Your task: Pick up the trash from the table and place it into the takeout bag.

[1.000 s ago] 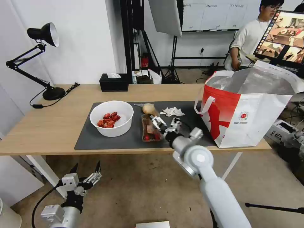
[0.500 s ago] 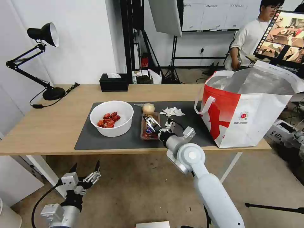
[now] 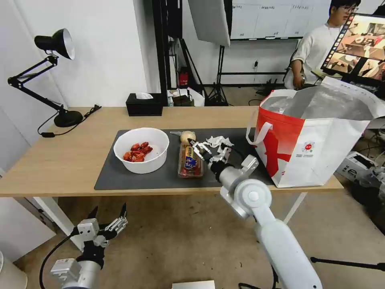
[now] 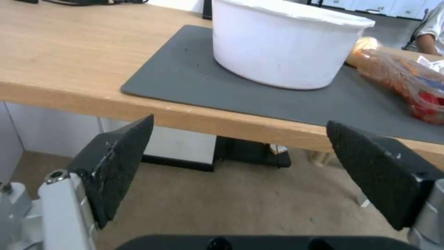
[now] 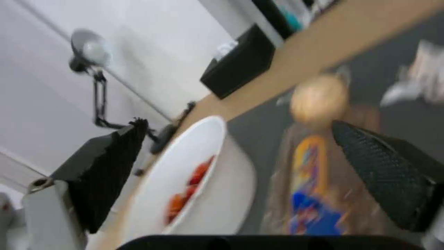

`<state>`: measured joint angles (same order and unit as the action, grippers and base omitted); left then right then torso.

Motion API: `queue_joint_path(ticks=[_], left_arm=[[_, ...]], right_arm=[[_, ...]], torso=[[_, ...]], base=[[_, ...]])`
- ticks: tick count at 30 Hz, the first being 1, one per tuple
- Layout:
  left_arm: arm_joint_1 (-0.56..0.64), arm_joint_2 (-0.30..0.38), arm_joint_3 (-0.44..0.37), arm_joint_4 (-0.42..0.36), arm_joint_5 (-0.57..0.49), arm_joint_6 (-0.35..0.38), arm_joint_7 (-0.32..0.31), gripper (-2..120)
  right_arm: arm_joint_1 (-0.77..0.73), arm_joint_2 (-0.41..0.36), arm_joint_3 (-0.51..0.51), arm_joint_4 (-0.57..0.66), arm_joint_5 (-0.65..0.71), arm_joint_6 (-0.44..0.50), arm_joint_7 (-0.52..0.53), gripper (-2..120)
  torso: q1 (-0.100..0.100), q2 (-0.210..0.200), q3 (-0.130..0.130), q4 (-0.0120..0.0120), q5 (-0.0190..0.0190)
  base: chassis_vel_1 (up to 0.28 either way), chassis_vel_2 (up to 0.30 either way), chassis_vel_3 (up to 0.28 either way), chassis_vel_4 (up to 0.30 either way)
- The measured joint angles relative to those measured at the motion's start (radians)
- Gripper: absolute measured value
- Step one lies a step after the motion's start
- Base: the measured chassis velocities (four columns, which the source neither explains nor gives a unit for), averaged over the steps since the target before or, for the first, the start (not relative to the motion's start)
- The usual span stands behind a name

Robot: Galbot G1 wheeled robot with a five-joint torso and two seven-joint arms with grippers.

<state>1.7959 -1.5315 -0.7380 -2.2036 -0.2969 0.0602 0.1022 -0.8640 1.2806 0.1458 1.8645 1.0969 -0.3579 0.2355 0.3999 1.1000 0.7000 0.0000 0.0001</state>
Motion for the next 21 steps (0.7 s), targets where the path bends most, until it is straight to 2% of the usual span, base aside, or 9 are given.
queue_joint_path(ticks=[1, 2, 3, 5, 12, 15, 16, 19, 21], left_arm=[[-0.001, 0.001, 0.0, 0.0, 0.0, 0.0, 0.0, 100], [-0.004, 0.007, 0.0, -0.001, -0.001, 0.002, 0.0, 100], [-0.004, 0.007, 0.0, -0.001, -0.001, 0.002, 0.0, 100], [-0.013, 0.021, -0.001, -0.002, -0.014, 0.006, 0.001, 100], [-0.044, 0.087, 0.0, -0.033, -0.115, 0.066, 0.0, 100], [-0.084, 0.159, 0.012, -0.067, -0.248, 0.132, -0.004, 100], [-0.084, 0.159, 0.012, -0.067, -0.248, 0.132, -0.004, 100], [-0.118, 0.216, 0.029, -0.079, -0.391, 0.187, -0.01, 100], [-0.129, 0.23, 0.032, -0.079, -0.43, 0.2, -0.013, 100]], right_arm=[[0.007, -0.016, -0.005, -0.014, -0.069, 0.004, -0.042, 96], [0.031, -0.059, -0.02, -0.058, -0.265, 0.026, -0.164, 89], [0.031, -0.059, -0.02, -0.058, -0.265, 0.026, -0.164, 89], [0.065, -0.099, -0.041, -0.098, -0.385, 0.043, -0.258, 79], [0.138, -0.141, -0.087, -0.164, -0.422, 0.066, -0.339, 58], [0.199, -0.164, -0.127, -0.223, -0.432, 0.074, -0.389, 42], [0.199, -0.164, -0.127, -0.223, -0.432, 0.074, -0.389, 42], [0.243, -0.176, -0.165, -0.267, -0.433, 0.071, -0.409, 27], [0.255, -0.177, -0.176, -0.28, -0.43, 0.067, -0.412, 22]], torso=[[0.0, 0.0, 0.0, 0.0, 0.0002], [0.0, 0.0, 0.0, 0.0, 0.0], [0.0, 0.0, 0.0, 0.0, 0.0], [0.0, 0.0, 0.0, -0.0001, 0.0], [0.0, 0.0, 0.0, 0.0, 0.0], [0.0, 0.0, 0.0, -0.0001, 0.0], [0.0, 0.0, 0.0, -0.0001, 0.0], [0.0, 0.0, 0.0, -0.0001, -0.0002], [0.0, 0.0, 0.0, -0.0001, -0.0001]], base=[[0.0, 0.0, 0.0, 0.0], [0.0, 0.0, 0.0, 0.0], [0.0, 0.0, 0.0, 0.0], [0.0, 0.0, 0.0, 0.0], [0.0, 0.0, 0.0, 0.0], [0.0, 0.0, 0.0, 0.0], [0.0, 0.0, 0.0, 0.0], [0.0, 0.0, 0.0, 0.0], [0.0, 0.0, 0.0, 0.0]])
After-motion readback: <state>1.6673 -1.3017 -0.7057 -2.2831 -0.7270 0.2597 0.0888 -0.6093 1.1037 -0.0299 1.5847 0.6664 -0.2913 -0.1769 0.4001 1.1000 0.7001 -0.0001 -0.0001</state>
